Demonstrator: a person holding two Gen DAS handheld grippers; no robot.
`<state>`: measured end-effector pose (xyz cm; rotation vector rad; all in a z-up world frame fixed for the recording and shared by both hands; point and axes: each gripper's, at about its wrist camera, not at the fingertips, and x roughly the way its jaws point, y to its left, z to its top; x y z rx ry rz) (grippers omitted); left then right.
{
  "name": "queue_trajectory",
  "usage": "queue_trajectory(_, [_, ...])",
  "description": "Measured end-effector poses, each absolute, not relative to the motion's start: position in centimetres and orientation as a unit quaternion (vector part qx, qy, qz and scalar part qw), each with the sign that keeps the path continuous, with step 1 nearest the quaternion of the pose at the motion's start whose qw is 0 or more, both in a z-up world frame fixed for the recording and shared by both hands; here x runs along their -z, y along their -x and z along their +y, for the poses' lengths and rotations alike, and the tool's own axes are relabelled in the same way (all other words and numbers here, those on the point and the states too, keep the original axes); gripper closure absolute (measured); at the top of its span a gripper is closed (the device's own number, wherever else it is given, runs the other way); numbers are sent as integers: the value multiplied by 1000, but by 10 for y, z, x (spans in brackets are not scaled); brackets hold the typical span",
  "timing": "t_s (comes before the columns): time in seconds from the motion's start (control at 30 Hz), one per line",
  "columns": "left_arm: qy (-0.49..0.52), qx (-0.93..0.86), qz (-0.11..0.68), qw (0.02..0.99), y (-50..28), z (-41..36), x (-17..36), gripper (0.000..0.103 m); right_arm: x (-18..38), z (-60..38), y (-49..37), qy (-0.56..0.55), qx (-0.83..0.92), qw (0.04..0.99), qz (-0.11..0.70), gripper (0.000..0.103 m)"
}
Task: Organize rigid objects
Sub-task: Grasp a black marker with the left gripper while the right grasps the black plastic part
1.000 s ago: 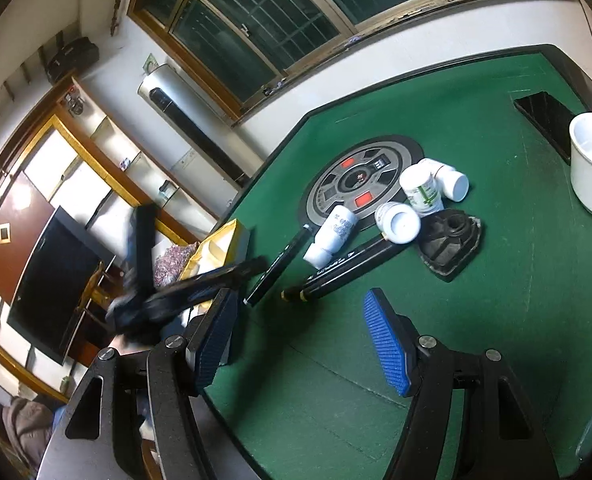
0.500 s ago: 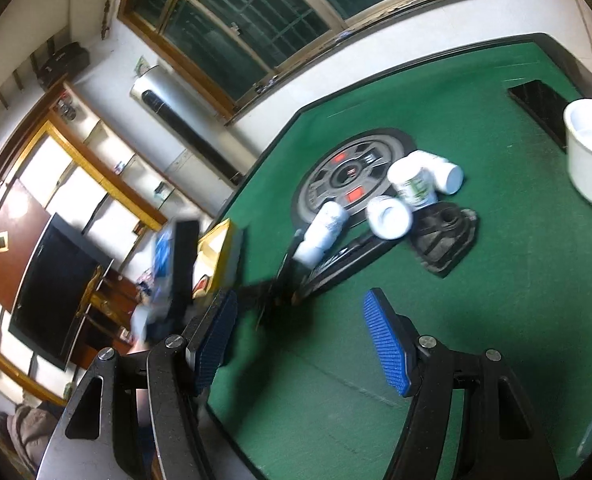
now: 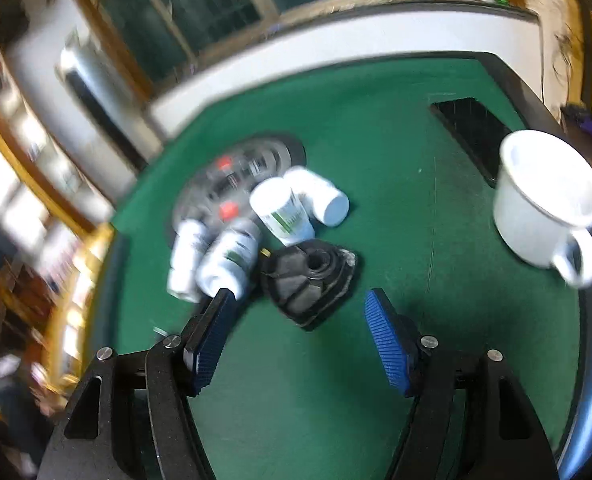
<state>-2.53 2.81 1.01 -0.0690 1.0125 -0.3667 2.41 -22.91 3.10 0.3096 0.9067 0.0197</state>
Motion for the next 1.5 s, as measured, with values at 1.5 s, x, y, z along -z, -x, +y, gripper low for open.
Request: queue_trajectory(1.5, [-36, 139, 432, 891, 44, 4, -3, 91, -58, -194, 2, -176, -88, 917, 347, 40])
